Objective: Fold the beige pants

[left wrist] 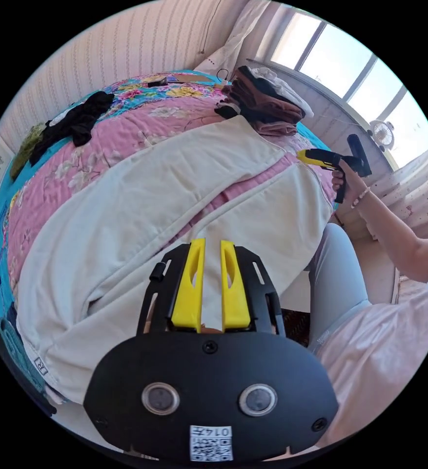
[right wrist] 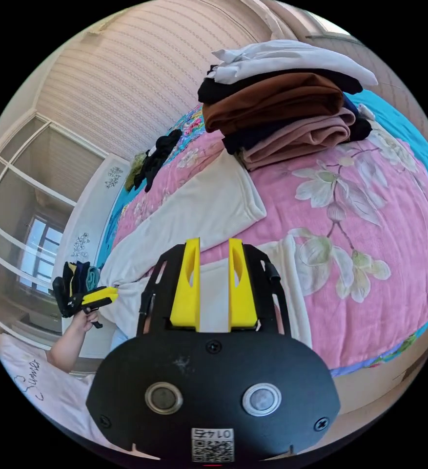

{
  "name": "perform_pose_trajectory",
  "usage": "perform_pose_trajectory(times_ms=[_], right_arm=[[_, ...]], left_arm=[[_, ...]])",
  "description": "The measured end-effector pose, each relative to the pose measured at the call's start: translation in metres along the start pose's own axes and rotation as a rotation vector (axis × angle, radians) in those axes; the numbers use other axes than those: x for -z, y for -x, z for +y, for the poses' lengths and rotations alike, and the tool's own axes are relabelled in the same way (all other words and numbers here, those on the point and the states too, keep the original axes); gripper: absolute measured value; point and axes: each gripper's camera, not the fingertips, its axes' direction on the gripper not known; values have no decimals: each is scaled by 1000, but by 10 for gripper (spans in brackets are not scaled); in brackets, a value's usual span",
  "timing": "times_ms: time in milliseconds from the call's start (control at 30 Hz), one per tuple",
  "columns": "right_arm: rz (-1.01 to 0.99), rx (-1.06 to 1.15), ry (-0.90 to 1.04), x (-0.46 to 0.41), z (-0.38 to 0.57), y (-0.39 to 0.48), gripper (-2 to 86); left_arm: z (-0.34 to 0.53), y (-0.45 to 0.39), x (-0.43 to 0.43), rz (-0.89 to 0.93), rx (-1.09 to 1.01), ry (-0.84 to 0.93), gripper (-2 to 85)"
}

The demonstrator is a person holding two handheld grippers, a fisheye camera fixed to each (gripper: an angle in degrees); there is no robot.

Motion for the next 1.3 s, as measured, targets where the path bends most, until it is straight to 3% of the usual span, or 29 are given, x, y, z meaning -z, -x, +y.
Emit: perform_pose_trajectory(times_ms=[200, 400, 533, 767, 900, 1033, 1100, 1167, 1300], right_arm=[[148, -199, 3, -43, -26, -44, 92], [-31, -273, -70, -56, -28, -80, 52], [-110, -195, -134, -40, -22, -79, 36], [-51, -305, -88, -86, -1, -91, 43], [109, -58, -86, -54, 43, -45, 33], [461, 223, -122, -39, 121, 11, 34], [519, 212, -135, -49, 153, 13, 38], [503, 145, -149, -64, 178, 5, 45], [377, 120, 4, -103, 204, 2, 55]], left_arm=[[-60, -10, -14, -5, -39, 34, 70], [-86, -19, -49, 10, -33, 195, 65], [-86, -22, -25, 22, -38, 174, 63], [-72, -3, 37, 144, 84, 97, 65], [-15, 9, 121, 165, 141, -60, 64], [81, 31, 193, 109, 303, -135, 64], [126, 46, 219, 103, 410, -176, 64], [171, 61, 243, 92, 541, -203, 64], [268, 92, 296, 10, 820, -287, 61]])
